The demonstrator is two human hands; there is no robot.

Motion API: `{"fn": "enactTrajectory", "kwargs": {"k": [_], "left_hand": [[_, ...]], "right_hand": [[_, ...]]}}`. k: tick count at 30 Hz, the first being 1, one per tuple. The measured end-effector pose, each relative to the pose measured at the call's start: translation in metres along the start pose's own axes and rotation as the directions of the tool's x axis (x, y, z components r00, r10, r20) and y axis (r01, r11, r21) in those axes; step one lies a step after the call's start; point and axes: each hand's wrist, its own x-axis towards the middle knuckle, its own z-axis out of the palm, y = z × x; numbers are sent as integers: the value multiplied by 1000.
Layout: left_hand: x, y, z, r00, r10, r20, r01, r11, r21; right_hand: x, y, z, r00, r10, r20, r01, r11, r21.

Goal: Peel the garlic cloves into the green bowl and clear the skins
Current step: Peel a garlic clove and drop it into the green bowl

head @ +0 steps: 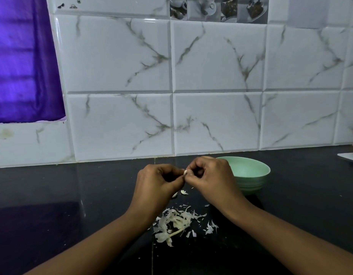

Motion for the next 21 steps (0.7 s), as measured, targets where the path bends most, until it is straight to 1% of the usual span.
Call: {"fn": "enactTrajectory", "kwargs": {"k": [3,5,7,10,11,13,15,17,19,21], "left_hand": [[0,0,1,1000,0,1,0,1000,-1],[1,0,1,1000,2,-3,-2,1000,-23],[1,-2,1,1000,-25,5,26,995,-100],[1,-4,1,996,-68,63,81,970,-228],[2,-4,1,994,-83,70,99,958,-270],[4,-4,1,990,-127,61,140,922,-360],[7,-4,-1,978,-202,58,206,868,-451],[10,-3,-3,951,-288,111,303,799,-519],[12,-4,-5,914,-351,205,405,733,-547],[14,-3,-7,882,-392,262,470,685,-556]], "right_hand": [[0,0,-1,999,47,-6,-47,998,37],[1,-1,-1,994,108,11,-109,989,96],[3,-2,-1,977,206,60,-214,962,172],[5,-1,-2,917,351,188,-392,877,278],[5,1,-2,897,378,229,-433,855,284],[4,4,-1,864,410,293,-480,847,229],[3,7,0,817,439,373,-533,823,197],[3,7,-2,764,435,477,-585,779,226],[5,4,-7,728,367,580,-591,764,259],[6,2,-14,699,276,660,-563,782,268]]}}
